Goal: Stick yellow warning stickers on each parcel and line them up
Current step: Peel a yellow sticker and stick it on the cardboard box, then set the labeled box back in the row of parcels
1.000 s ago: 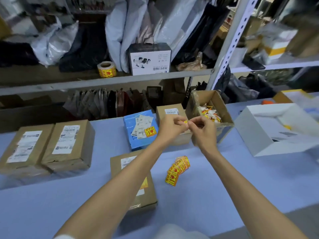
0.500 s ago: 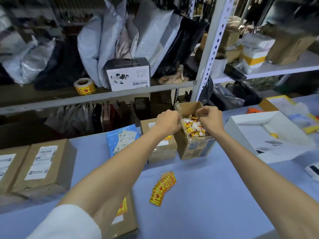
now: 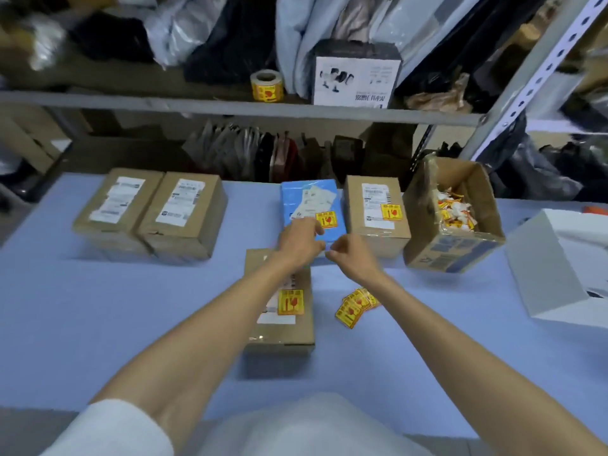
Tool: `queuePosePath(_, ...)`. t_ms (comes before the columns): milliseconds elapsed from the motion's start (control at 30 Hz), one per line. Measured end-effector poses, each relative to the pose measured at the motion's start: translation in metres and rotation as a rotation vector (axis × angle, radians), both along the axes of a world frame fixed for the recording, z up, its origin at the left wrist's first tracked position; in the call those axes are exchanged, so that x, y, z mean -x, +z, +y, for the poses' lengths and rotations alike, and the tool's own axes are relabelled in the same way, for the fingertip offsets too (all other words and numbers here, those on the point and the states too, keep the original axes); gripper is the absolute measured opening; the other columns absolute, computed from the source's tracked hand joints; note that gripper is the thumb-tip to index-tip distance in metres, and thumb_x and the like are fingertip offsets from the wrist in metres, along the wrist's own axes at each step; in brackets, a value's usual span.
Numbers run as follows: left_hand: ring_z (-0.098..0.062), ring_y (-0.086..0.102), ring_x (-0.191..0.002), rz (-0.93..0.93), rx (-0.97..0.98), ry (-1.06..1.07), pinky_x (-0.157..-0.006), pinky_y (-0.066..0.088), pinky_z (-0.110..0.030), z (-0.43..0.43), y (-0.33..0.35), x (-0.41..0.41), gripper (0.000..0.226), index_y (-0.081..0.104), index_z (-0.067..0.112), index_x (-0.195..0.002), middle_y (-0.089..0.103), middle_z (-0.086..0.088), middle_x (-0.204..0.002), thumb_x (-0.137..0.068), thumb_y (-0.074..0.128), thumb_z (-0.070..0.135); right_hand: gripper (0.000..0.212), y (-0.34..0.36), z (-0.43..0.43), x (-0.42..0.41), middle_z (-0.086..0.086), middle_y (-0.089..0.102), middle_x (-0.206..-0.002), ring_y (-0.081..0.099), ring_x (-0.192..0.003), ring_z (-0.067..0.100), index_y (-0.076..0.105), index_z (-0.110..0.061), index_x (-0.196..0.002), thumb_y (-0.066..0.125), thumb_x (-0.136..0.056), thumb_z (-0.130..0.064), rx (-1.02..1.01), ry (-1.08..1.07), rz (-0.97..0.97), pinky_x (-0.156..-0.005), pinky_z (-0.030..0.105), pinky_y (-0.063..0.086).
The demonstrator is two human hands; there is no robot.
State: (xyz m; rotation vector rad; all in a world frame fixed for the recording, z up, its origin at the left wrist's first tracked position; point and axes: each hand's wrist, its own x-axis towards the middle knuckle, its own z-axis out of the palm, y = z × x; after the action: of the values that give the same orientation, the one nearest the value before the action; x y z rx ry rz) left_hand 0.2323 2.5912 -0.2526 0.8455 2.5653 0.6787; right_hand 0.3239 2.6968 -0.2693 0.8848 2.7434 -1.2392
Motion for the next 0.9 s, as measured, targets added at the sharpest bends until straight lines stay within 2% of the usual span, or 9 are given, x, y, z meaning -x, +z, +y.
queuePosePath(133, -0.030, 0.035, -0.127, 0.026, 0.115, 0.041, -0.103, 0.034, -0.038, -0.073, -0.035, -0.010, 0.044, 0.051, 0.019, -0.130, 0.042, -0.009, -0.133, -0.086, 0.059, 0.020, 0.031, -0.033, -0.053, -0.010, 0.004, 0.061, -0.080, 0.058, -0.076, 0.023, 0.060, -0.006, -0.091, 0.071, -0.077, -0.031, 0.133, -0.014, -0.120, -0.067, 0.034, 0.045)
queuePosePath(233, -0.029, 0.023, -0.132, -0.043, 0.026, 0.136, -0.106, 0.034, -0.043, -0.103, -0.047, -0.019, 0.056, 0.037, 0.015, -0.137, 0.029, -0.009, -0.138, -0.088, 0.062, 0.027, 0.044, -0.039, -0.074, -0.017, -0.001, 0.056, -0.097, 0.057, -0.092, 0.021, 0.053, -0.007, -0.110, 0.073, -0.079, -0.030, 0.135, -0.050, -0.112, -0.077, 0.034, 0.046)
queuePosePath(333, -0.030, 0.030, -0.129, -0.154, -0.072, 0.339, -0.103, 0.034, -0.039, -0.121, -0.051, -0.030, 0.068, 0.031, 0.009, -0.136, 0.028, -0.011, -0.136, -0.085, 0.067, 0.035, 0.051, -0.039, -0.082, -0.023, -0.001, 0.058, -0.104, 0.061, -0.093, 0.021, 0.050, -0.008, -0.109, 0.080, -0.073, -0.025, 0.168, -0.135, -0.073, -0.080, 0.037, 0.050)
queuePosePath(467, -0.025, 0.040, -0.125, -0.131, -0.074, 0.471, -0.098, 0.036, -0.035, -0.150, -0.061, -0.043, 0.060, 0.042, 0.008, -0.129, 0.045, -0.009, -0.127, -0.087, 0.062, 0.045, 0.046, -0.049, -0.103, -0.036, 0.004, 0.066, -0.110, 0.067, -0.092, 0.019, 0.055, -0.010, -0.107, 0.082, -0.070, -0.009, 0.414, -0.186, 0.068, -0.070, 0.026, 0.054)
queuePosePath(567, -0.022, 0.045, -0.123, -0.229, -0.168, 0.522, -0.097, 0.038, -0.035, -0.169, -0.068, -0.041, 0.067, 0.037, 0.020, -0.139, 0.044, -0.004, -0.127, -0.083, 0.066, 0.043, 0.045, -0.058, -0.122, -0.036, -0.002, 0.064, -0.119, 0.063, -0.107, 0.020, 0.058, -0.016, -0.124, 0.074, -0.081, -0.016, 0.446, -0.168, 0.172, -0.086, 0.032, 0.054)
queuePosePath(667, -0.021, 0.048, -0.123, -0.405, -0.255, 0.524, -0.105, 0.040, -0.039, -0.180, -0.070, -0.028, 0.092, 0.019, 0.034, -0.150, 0.044, -0.003, -0.133, -0.076, 0.072, 0.037, 0.055, -0.060, -0.129, -0.028, -0.009, 0.059, -0.124, 0.059, -0.109, 0.011, 0.041, -0.031, -0.144, 0.061, -0.092, -0.029, 0.474, -0.167, 0.108, -0.092, 0.026, 0.049)
queuePosePath(733, -0.017, 0.051, -0.120, -0.455, -0.348, 0.548, -0.103, 0.043, -0.036, -0.182, -0.069, -0.020, 0.098, 0.017, 0.029, -0.151, 0.048, 0.000, -0.136, -0.073, 0.076, 0.027, 0.066, -0.059, -0.131, -0.022, -0.009, 0.058, -0.130, 0.057, -0.113, 0.011, 0.031, -0.032, -0.148, 0.062, -0.090, -0.031, 0.473, -0.082, 0.074, -0.097, 0.029, 0.047)
queuePosePath(800, -0.011, 0.054, -0.111, -0.478, -0.440, 0.599, -0.095, 0.044, -0.026, -0.182, -0.063, -0.010, 0.084, 0.029, 0.020, -0.145, 0.054, 0.001, -0.132, -0.076, 0.077, 0.017, 0.076, -0.056, -0.131, -0.012, -0.009, 0.055, -0.130, 0.056, -0.115, 0.013, 0.027, -0.027, -0.149, 0.069, -0.085, -0.026, 0.497, -0.053, 0.052, -0.102, 0.037, 0.046)
queuePosePath(900, -0.012, 0.057, -0.105, -0.450, -0.512, 0.592, -0.087, 0.044, -0.022, -0.179, -0.052, 0.012, 0.057, 0.049, 0.019, -0.132, 0.060, 0.005, -0.117, -0.080, 0.073, 0.017, 0.067, -0.044, -0.126, 0.013, -0.007, 0.056, -0.127, 0.058, -0.112, 0.016, 0.037, -0.020, -0.142, 0.071, -0.084, -0.018, 0.545, -0.071, 0.099, -0.099, 0.039, 0.049)
